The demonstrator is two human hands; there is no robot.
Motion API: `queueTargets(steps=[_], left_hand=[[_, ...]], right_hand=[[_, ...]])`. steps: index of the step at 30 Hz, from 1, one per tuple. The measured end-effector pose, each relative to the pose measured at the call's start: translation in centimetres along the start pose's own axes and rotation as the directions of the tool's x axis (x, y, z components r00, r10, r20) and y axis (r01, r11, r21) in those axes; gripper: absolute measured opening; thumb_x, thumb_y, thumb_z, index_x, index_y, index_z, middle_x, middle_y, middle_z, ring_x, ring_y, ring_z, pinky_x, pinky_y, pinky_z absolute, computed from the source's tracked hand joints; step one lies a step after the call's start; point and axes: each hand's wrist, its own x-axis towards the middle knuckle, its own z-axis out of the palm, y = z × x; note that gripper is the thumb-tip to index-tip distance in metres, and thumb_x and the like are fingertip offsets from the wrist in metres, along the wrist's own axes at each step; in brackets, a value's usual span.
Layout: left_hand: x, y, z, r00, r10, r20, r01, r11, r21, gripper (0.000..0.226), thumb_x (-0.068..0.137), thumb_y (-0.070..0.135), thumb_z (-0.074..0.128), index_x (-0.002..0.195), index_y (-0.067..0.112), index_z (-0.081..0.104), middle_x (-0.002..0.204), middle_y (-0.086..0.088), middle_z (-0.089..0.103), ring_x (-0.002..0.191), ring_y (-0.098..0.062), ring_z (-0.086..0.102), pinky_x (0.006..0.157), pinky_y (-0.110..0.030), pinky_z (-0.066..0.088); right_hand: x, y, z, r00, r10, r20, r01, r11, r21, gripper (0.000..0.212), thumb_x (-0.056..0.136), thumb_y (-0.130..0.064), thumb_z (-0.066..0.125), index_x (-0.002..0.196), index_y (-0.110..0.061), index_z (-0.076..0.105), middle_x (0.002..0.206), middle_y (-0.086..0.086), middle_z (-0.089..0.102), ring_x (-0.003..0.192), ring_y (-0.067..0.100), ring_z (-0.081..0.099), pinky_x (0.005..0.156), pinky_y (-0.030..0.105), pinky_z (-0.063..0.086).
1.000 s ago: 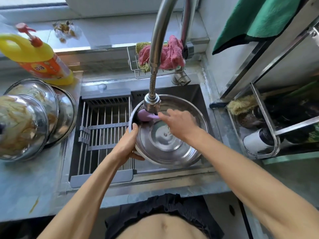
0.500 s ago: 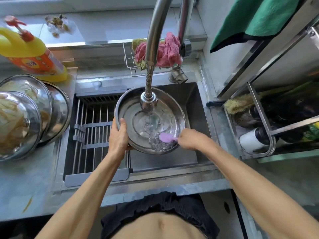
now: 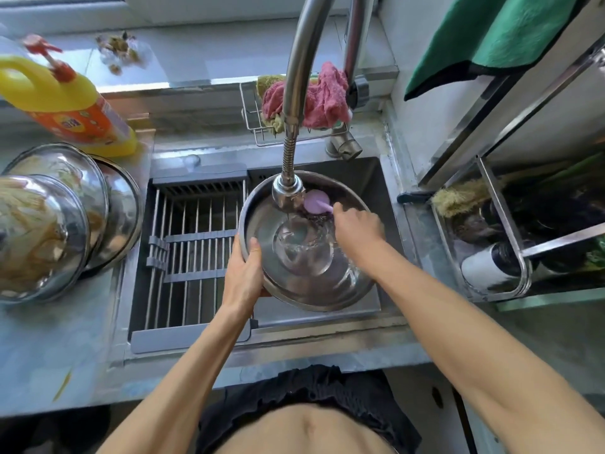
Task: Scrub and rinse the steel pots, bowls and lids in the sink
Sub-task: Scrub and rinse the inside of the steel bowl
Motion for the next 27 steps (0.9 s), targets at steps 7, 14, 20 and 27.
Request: queueTargets(steps=[7, 14, 20, 27], left_hand=[[1.3, 0.4, 0.0, 0.99, 0.074, -0.121, -0.062, 0.993, 0.1, 0.062, 0.101, 0.061, 0.038, 0.157, 0.038, 0.027, 0.155, 0.001, 0.047, 0.138, -0.027, 0.048, 0.112, -0.054, 0.042], [3.1, -1.5, -0.1, 0.968, -0.249, -0.007, 0.247, 0.963, -0.112, 0.044, 0.092, 0.065, 0.042, 0.121, 0.038, 0.059, 0.121, -0.004, 0.07, 0.106, -0.031, 0.07, 0.091, -0.057, 0.057], [2.2, -1.7, 1.9, 0.904, -0.378, 0.2, 0.42, 0.872, -0.25, 0.045, 0.105, 0.055, 0.036, 0.131, 0.024, 0.056, 0.112, -0.01, 0.075, 0.084, -0.029, 0.076, 0.065, -0.049, 0.062], [1.5, -2.7, 4.9, 0.702, -0.535, 0.471, 0.712, 0.559, -0.426, 0.048, 0.11, 0.044, 0.029, 0.117, 0.008, 0.06, 0.11, -0.018, 0.069, 0.103, -0.038, 0.062, 0.079, -0.058, 0.05]], right_hand=[[-4.4, 0.3, 2.2, 0.932, 0.029, 0.362, -0.075, 0.991, 0.114, 0.033, 0.095, -0.013, 0.043, 0.124, -0.01, 0.059, 0.123, 0.013, 0.062, 0.11, 0.033, 0.061, 0.082, 0.037, 0.046], [-8.0, 2.2, 4.6, 0.973, 0.212, 0.095, -0.231, 0.847, 0.478, 0.018, 0.095, -0.04, 0.047, 0.096, -0.023, 0.045, 0.082, 0.004, 0.062, 0.071, 0.033, 0.062, 0.057, 0.036, 0.048], [-7.2, 5.1, 2.6, 0.868, 0.476, 0.14, -0.457, 0.656, 0.6, 0.031, 0.087, -0.032, 0.062, 0.102, -0.008, 0.047, 0.078, 0.006, 0.056, 0.065, 0.029, 0.054, 0.05, 0.033, 0.039], [-6.7, 5.2, -0.1, 0.894, 0.448, -0.01, -0.334, 0.682, 0.65, 0.011, 0.089, -0.014, 0.053, 0.084, -0.005, 0.053, 0.071, 0.005, 0.049, 0.054, 0.014, 0.04, 0.042, 0.027, 0.024]])
